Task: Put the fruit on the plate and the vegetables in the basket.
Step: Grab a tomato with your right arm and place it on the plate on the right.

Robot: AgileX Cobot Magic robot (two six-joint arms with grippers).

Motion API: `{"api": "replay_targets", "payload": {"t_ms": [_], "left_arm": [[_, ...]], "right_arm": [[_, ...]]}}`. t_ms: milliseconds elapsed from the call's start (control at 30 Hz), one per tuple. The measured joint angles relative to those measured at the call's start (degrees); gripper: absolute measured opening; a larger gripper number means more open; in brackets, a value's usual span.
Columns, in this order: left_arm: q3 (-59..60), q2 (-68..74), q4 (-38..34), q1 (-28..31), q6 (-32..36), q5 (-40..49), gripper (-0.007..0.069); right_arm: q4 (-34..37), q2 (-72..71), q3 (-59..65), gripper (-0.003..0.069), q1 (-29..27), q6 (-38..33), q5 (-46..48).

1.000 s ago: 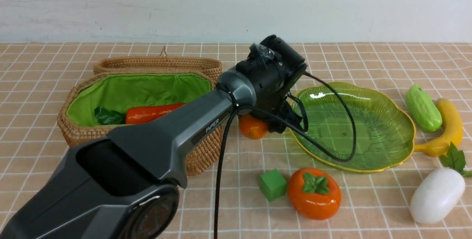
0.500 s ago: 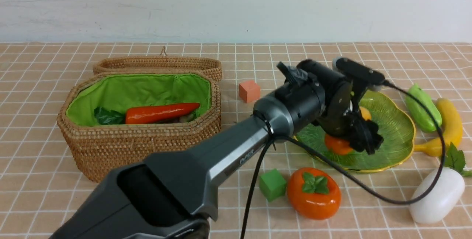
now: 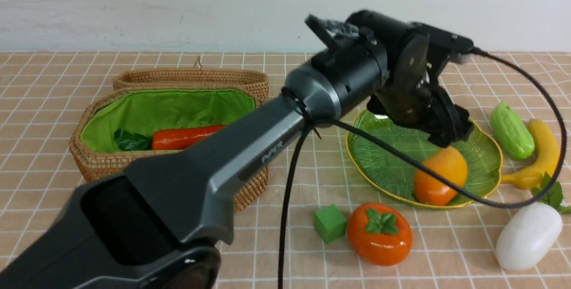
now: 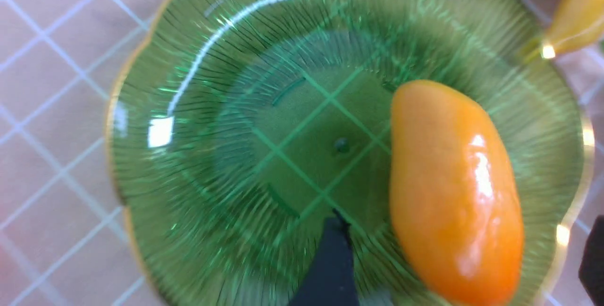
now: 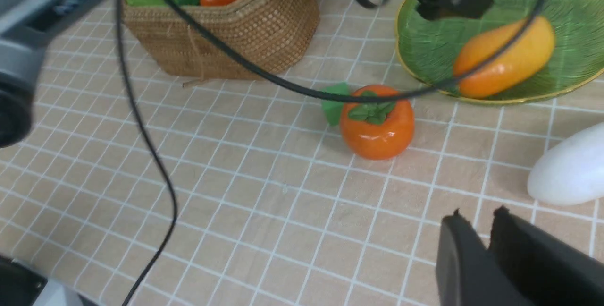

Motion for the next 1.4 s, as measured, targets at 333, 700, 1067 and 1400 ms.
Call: {"api": "replay_targets", "payload": {"t_ms": [333,700,1067,1400], "left_arm": [[10.1,-25.3,-1.2,0.0,-3.8,13.3,0.0008],[48.9,-55.0,-1.2,0.0,-3.9,10.5,-0.0013],[87.7,-83.8,-4.3,0.0,-1.4,-10.8,-0.0013],[98.9,-94.8,-7.5,0.0,3.1,-24.7,-0.0013]], "right_arm": [[-2.1,15.4,0.5,0.0113,0.0,1.9,0.0],[-2.1,46.2,-4.5,0.0118,-7.2,-11.0,-5.2],[39.1,54.4,-0.6,0.0124,-49.5,-41.5,-19.6],[62.8,62.5,7.5,0.0444,-49.5,-47.2,-38.7]]}}
